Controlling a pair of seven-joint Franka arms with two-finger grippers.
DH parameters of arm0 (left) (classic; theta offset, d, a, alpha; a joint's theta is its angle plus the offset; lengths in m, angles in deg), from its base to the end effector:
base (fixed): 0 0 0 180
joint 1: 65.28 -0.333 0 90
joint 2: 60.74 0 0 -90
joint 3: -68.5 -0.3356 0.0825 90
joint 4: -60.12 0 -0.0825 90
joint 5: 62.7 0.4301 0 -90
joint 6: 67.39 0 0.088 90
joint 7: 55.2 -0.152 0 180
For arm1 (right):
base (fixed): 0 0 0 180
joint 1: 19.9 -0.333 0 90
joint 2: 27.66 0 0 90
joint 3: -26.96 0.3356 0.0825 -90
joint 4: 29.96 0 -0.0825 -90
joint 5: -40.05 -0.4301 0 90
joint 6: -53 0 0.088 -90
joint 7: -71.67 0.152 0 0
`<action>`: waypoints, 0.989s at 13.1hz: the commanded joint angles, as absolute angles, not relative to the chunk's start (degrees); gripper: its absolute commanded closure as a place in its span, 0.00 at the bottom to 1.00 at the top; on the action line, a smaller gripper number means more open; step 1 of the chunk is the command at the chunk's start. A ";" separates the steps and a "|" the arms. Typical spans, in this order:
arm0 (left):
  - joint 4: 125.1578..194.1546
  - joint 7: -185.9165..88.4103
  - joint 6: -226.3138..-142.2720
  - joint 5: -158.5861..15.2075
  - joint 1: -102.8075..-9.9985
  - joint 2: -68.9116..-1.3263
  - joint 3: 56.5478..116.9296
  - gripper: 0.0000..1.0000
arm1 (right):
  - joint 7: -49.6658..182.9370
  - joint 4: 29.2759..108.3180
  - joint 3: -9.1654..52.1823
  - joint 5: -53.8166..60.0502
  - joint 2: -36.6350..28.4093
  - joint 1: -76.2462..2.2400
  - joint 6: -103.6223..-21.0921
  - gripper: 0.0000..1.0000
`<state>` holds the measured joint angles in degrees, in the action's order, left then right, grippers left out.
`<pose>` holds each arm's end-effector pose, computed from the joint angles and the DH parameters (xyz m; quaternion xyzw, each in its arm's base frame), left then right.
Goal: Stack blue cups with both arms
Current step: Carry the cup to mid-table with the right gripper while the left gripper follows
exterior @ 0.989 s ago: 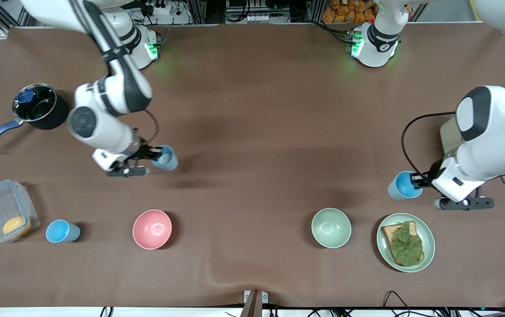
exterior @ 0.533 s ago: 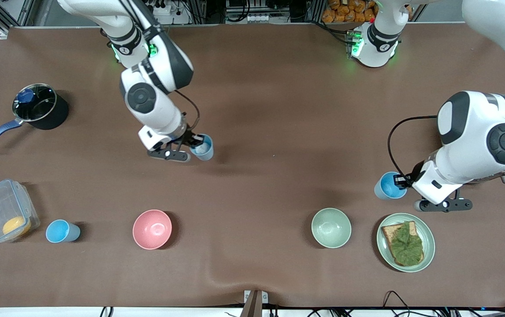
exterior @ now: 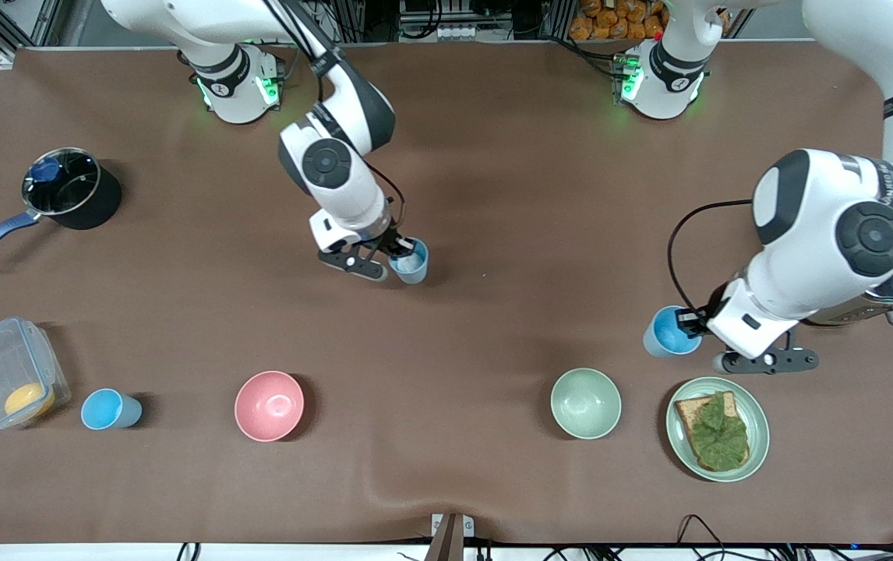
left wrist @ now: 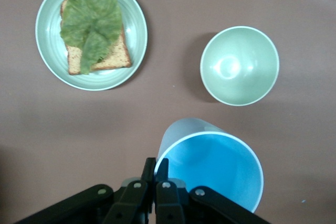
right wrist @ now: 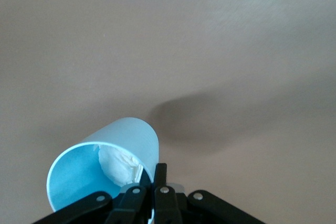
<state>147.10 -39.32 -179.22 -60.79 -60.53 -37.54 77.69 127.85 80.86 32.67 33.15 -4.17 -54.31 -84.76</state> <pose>0.7146 -0.1602 0.3917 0.9996 0.0179 0.0124 0.0196 0.5119 0.4358 0.2217 -0.9800 0.1867 0.0255 0.0636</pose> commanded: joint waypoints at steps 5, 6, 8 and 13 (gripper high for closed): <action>146.69 -34.11 -180.14 -60.94 -57.46 -37.19 77.47 1.00 | 134.06 77.01 31.97 32.32 0.89 -57.70 -87.98 1.00; 147.13 -33.94 -181.29 -61.03 -57.11 -37.19 77.47 1.00 | 134.42 76.57 31.97 32.23 1.42 -57.78 -88.06 1.00; 147.13 -30.79 -181.30 -61.03 -56.14 -37.19 77.55 1.00 | 134.68 76.12 31.97 32.23 1.86 -57.87 -88.15 0.99; 147.04 -27.26 -181.74 -61.90 -54.47 -36.39 77.64 1.00 | 134.77 75.95 31.97 32.32 1.78 -57.70 -87.72 0.31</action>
<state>147.29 -28.52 -181.14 -60.79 -54.71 -36.35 77.81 134.10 77.30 32.59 33.14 1.30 -56.94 -88.08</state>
